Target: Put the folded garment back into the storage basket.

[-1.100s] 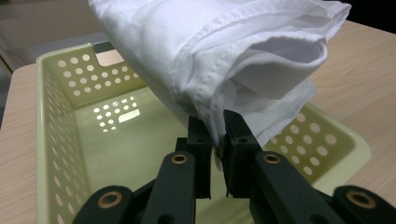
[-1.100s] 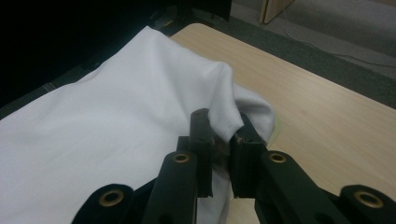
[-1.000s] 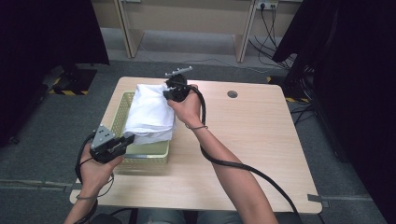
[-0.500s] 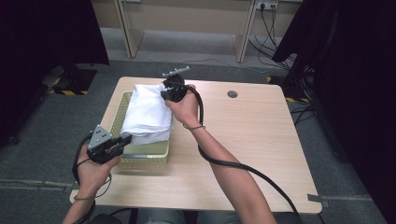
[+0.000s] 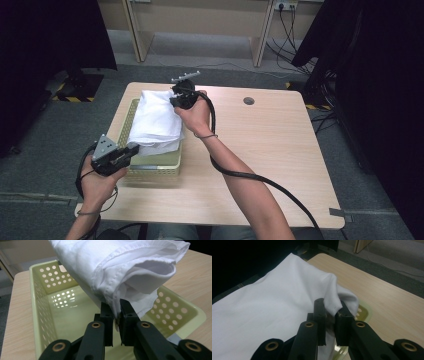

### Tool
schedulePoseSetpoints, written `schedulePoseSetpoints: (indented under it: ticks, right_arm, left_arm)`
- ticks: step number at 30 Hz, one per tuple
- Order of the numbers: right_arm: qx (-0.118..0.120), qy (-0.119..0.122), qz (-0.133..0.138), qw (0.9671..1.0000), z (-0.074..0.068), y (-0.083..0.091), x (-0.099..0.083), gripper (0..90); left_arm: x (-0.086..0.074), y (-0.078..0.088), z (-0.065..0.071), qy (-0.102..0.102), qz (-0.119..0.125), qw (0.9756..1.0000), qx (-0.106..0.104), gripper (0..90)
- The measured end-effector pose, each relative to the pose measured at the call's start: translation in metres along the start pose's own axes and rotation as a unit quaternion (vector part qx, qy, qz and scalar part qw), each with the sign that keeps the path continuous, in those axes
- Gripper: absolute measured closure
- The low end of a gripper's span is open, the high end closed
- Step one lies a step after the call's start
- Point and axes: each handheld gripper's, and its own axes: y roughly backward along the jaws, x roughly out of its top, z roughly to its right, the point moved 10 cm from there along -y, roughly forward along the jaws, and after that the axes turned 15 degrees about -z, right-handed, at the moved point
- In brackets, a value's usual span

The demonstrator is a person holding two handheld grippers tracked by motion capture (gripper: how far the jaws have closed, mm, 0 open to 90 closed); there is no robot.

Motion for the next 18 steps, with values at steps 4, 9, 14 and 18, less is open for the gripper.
schedulePoseSetpoints:
  ticks: [4, 9, 14, 18]
  right_arm:
    - [0.0, 0.0, -0.001, 1.0, -0.0011, -0.0011, 0.0002, 81.9]
    - [0.001, 0.003, -0.004, 1.0, -0.0023, -0.0037, 0.0, 82.5]
    - [0.001, 0.003, -0.008, 1.0, -0.0024, -0.0072, -0.0015, 83.2]
    - [0.001, 0.004, -0.009, 1.0, -0.0032, -0.0098, -0.002, 83.4]
  left_arm:
    - [-0.0007, 0.0001, -0.0005, 0.0, -0.001, 1.0, 0.001, 82.7]
    - [-0.0017, -0.0003, -0.0015, 0.0, -0.002, 1.0, 0.001, 82.7]
    - [-0.0037, -0.0015, -0.0027, 0.004, -0.005, 1.0, 0.001, 82.7]
    - [-0.004, -0.0009, -0.0038, 0.004, -0.004, 1.0, 0.002, 82.6]
